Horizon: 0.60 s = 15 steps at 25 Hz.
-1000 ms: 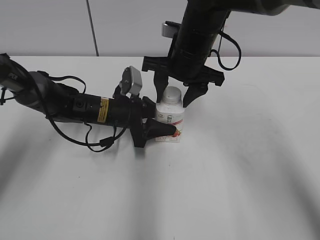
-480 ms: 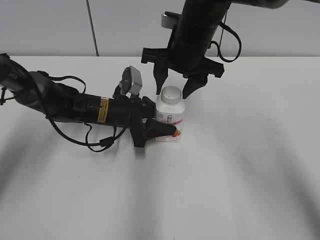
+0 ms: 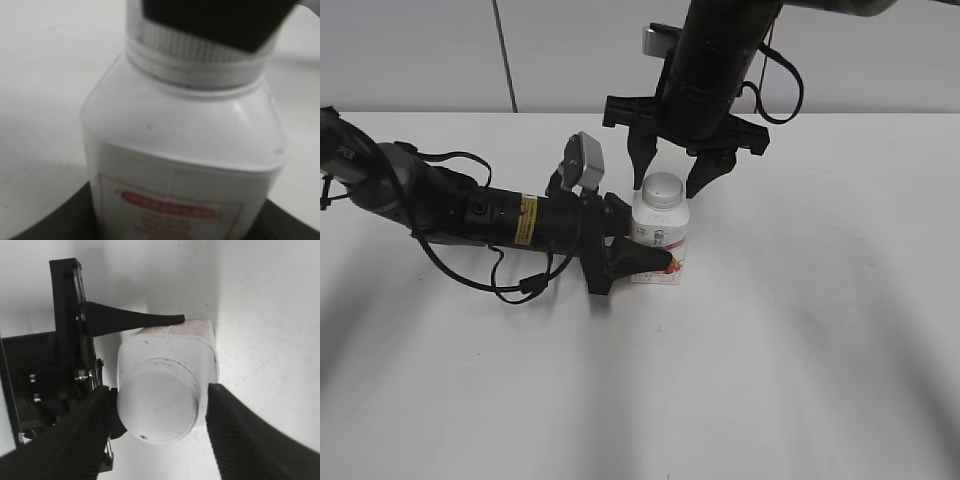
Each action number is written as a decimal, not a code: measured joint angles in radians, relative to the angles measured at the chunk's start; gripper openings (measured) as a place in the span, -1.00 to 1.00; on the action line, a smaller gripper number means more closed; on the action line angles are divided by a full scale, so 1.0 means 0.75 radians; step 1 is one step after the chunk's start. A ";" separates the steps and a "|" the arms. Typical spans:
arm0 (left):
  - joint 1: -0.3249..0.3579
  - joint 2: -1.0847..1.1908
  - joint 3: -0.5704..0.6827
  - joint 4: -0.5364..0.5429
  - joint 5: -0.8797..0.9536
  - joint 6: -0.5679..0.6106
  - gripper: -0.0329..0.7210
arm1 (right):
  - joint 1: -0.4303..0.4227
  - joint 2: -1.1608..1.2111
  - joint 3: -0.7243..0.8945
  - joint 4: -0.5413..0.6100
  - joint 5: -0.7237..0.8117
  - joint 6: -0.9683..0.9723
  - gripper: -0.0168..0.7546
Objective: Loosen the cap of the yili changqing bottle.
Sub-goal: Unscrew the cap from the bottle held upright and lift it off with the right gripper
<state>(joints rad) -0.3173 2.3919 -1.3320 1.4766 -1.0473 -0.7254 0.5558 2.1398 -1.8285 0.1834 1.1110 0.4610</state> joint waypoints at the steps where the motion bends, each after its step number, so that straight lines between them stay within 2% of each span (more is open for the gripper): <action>1: 0.000 0.000 0.000 0.000 0.000 0.000 0.13 | 0.000 0.000 0.000 0.000 0.000 0.000 0.29; 8: 0.000 0.000 0.000 0.000 0.000 0.000 0.13 | 0.000 0.017 0.000 0.017 0.006 -0.004 0.28; 13: 0.000 0.000 0.000 0.000 0.000 0.000 0.13 | 0.000 0.017 0.000 0.019 0.011 -0.006 0.09; 15: 0.000 0.000 0.000 0.000 0.000 0.000 0.13 | 0.000 0.017 0.000 0.019 0.015 -0.007 0.08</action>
<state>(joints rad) -0.3173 2.3919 -1.3320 1.4766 -1.0473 -0.7254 0.5558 2.1529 -1.8285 0.1978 1.1219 0.4559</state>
